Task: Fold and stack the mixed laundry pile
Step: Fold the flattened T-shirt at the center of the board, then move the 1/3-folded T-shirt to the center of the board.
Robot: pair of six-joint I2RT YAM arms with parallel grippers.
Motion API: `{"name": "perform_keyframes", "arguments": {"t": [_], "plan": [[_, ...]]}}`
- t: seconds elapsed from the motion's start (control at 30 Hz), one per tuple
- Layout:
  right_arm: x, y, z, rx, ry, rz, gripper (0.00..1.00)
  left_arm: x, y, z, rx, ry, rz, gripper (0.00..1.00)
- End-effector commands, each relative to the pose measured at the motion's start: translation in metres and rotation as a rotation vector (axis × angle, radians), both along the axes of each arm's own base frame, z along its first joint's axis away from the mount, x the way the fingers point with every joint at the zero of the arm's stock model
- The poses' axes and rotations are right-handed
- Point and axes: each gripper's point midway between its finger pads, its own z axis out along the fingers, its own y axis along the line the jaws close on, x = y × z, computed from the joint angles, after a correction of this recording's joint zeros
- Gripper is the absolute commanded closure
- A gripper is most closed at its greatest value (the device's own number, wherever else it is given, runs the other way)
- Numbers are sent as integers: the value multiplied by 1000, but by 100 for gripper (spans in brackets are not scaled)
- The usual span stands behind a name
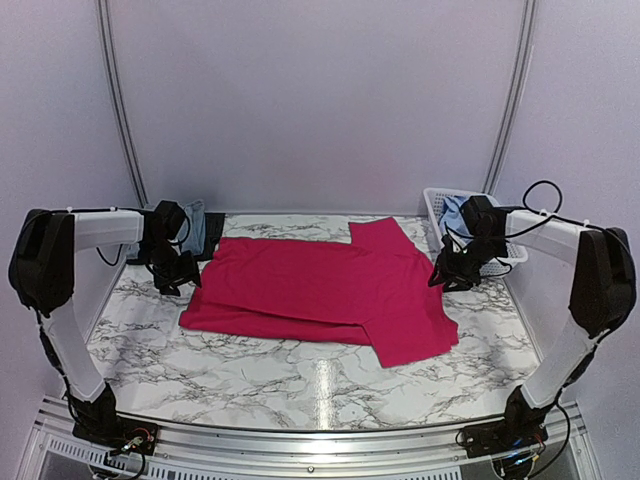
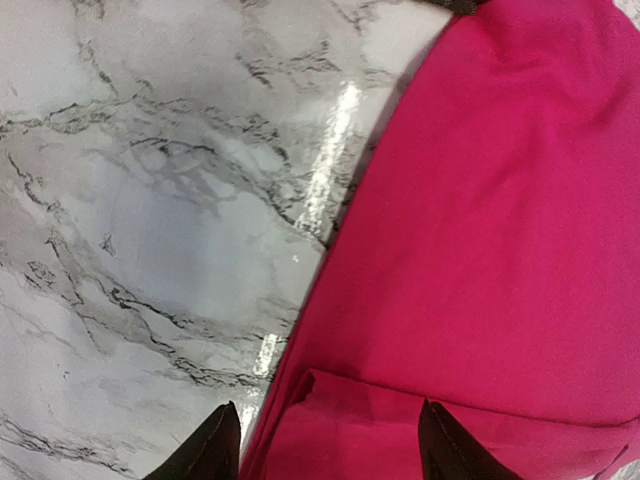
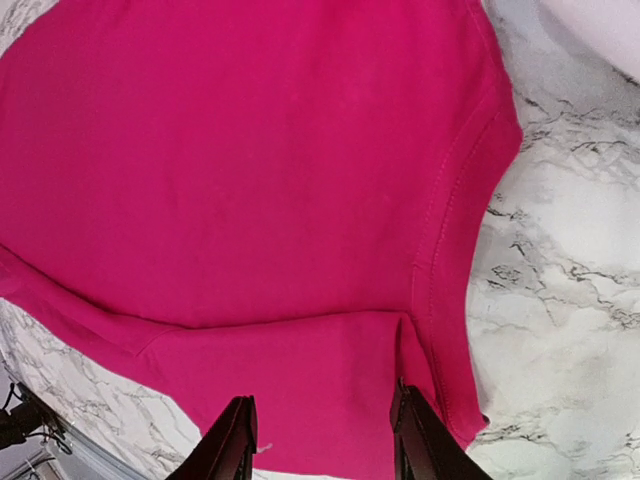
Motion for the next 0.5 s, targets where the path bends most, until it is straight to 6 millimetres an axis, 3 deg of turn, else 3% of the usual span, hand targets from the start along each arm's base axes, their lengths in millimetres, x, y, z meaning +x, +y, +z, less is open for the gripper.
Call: {"name": "perform_keyframes", "arguments": {"t": [0.0, 0.13, 0.2, 0.33, 0.47], "plan": [[-4, 15, 24, 52, -54, 64, 58, 14, -28, 30, -55, -130, -156, 38], [-7, 49, 9, 90, -48, 140, 60, 22, -61, 13, -74, -120, -265, 44], [-13, 58, -7, 96, -18, 164, 60, 22, -73, 1, -72, -106, -290, 47], [-27, 51, -41, 47, 40, 175, 62, 11, -83, -23, -52, -56, -303, 51], [-48, 38, -66, -3, 90, 172, 63, -15, -75, -46, -11, 10, -285, 54]]}}
